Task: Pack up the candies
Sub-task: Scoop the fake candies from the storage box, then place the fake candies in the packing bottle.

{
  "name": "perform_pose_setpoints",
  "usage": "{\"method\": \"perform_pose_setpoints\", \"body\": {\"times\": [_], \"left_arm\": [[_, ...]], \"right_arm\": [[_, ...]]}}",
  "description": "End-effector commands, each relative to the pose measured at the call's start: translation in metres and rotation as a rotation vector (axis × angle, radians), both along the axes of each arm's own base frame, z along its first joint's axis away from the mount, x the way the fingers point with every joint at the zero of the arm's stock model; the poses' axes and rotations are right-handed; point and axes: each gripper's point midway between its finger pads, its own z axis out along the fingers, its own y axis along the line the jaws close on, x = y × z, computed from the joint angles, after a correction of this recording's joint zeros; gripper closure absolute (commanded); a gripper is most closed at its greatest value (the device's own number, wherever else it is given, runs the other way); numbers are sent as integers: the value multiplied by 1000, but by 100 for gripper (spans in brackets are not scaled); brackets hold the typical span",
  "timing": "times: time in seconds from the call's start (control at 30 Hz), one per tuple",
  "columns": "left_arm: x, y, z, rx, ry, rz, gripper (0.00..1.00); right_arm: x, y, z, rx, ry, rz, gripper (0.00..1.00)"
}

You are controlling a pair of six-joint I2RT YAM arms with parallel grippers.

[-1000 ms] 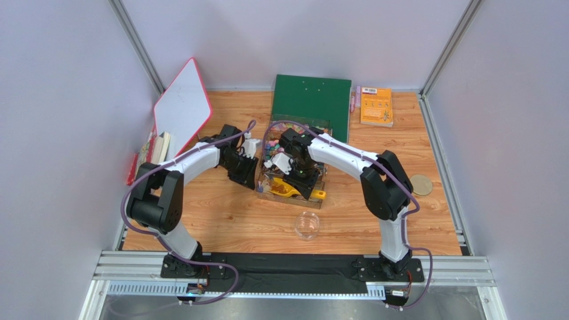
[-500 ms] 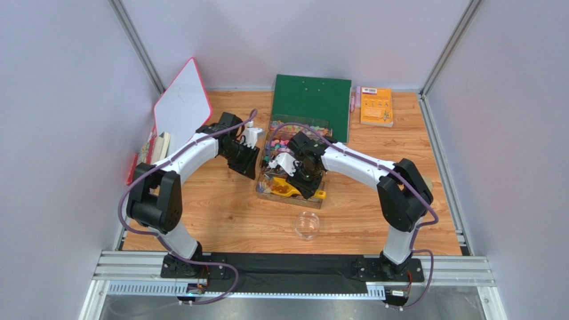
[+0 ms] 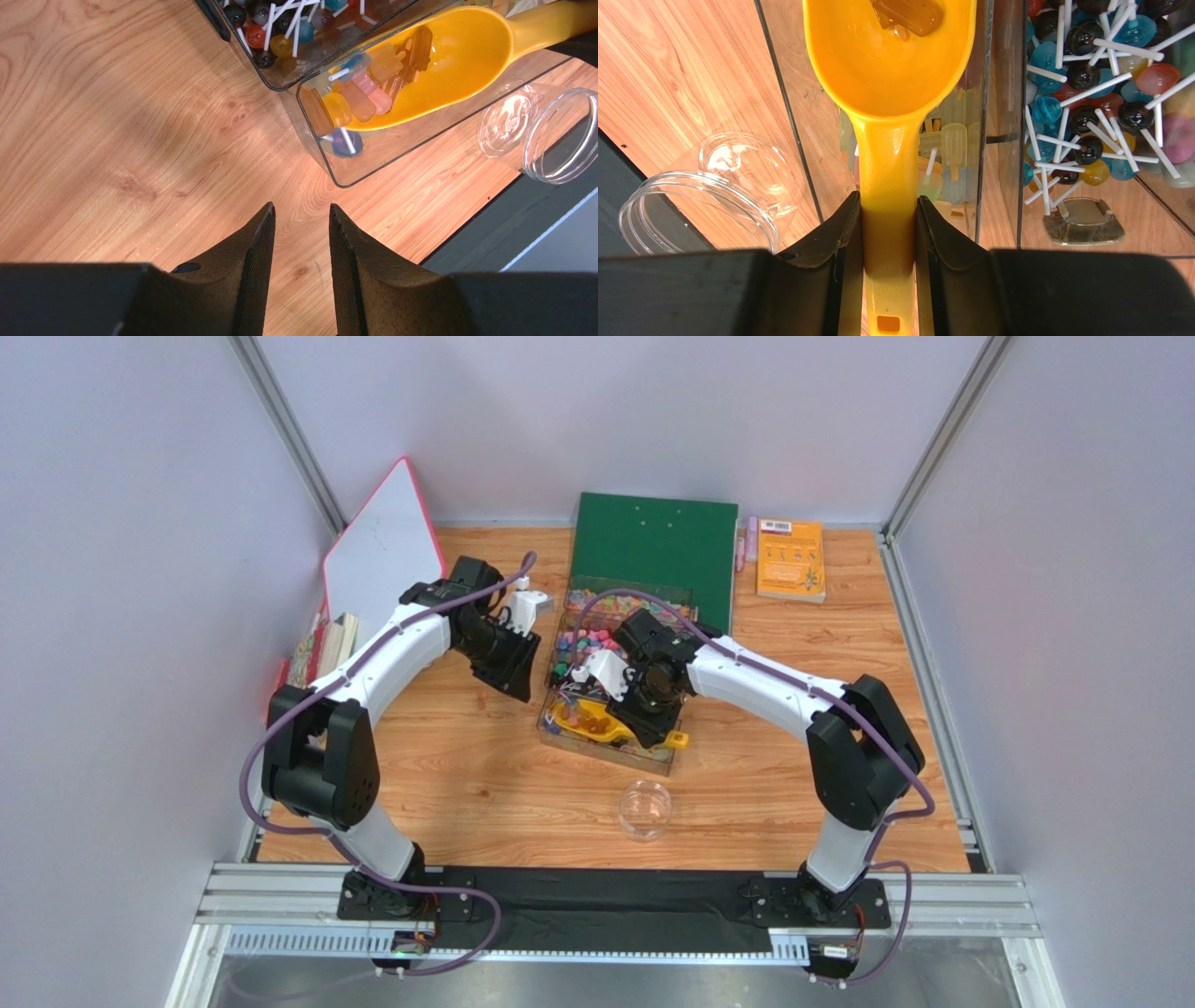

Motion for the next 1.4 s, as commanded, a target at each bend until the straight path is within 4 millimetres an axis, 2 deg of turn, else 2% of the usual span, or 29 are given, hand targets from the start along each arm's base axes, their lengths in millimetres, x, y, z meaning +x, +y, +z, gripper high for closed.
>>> {"method": "perform_pose_setpoints", "body": {"times": [0.0, 0.03, 0.2, 0.27, 0.3, 0.37, 0.53, 0.57, 0.6, 0.7, 0.8, 0.83, 0.93, 0.97, 1.13, 1.3, 1.33, 1.37], "left_arm": [[4, -2, 24, -32, -73, -35, 59], [3, -2, 24, -32, -77, -42, 58], [6, 5, 29, -3, -116, -32, 55], [9, 7, 31, 10, -138, -25, 55], [10, 9, 32, 18, -149, -24, 55], [11, 11, 34, 28, -164, -24, 55], [10, 13, 39, 37, -176, -34, 55], [10, 13, 42, 33, -184, -33, 55], [10, 13, 43, 36, -189, -31, 54], [12, 15, 49, 37, -213, -18, 55], [14, 18, 53, 48, -239, -1, 54], [14, 19, 51, 51, -243, 1, 54], [15, 25, 48, 79, -262, 24, 54], [15, 27, 48, 85, -270, 24, 54], [11, 34, 43, 114, -278, 44, 50], [6, 38, 38, 114, -270, 121, 42], [6, 39, 36, 115, -266, 130, 36], [6, 39, 34, 118, -260, 137, 36]], "right_arm": [[13, 1, 30, 67, -102, -50, 100], [12, 0, 34, 73, -113, -50, 100], [1, -8, 27, 85, -107, -58, 100], [1, -3, 34, 147, -144, -55, 100], [-4, -6, 28, 155, -140, -50, 100], [-2, 2, 31, 218, -173, -31, 100], [-2, 4, 31, 332, -213, -5, 100], [3, 1, 35, 355, -222, -25, 100], [4, 1, 49, 391, -254, -24, 100], [4, -4, 72, 443, -292, -25, 100], [-11, -21, 91, 402, -337, 83, 100], [-27, -36, 88, 338, -316, 150, 100], [-51, -67, 86, 236, -295, 216, 100], [-57, -76, 91, 218, -327, 266, 100], [-91, -122, 90, 72, -280, 309, 100], [-109, -151, 89, -31, -264, 367, 100], [-108, -156, 89, -62, -266, 365, 100], [-109, -158, 89, -80, -262, 373, 100]]}}
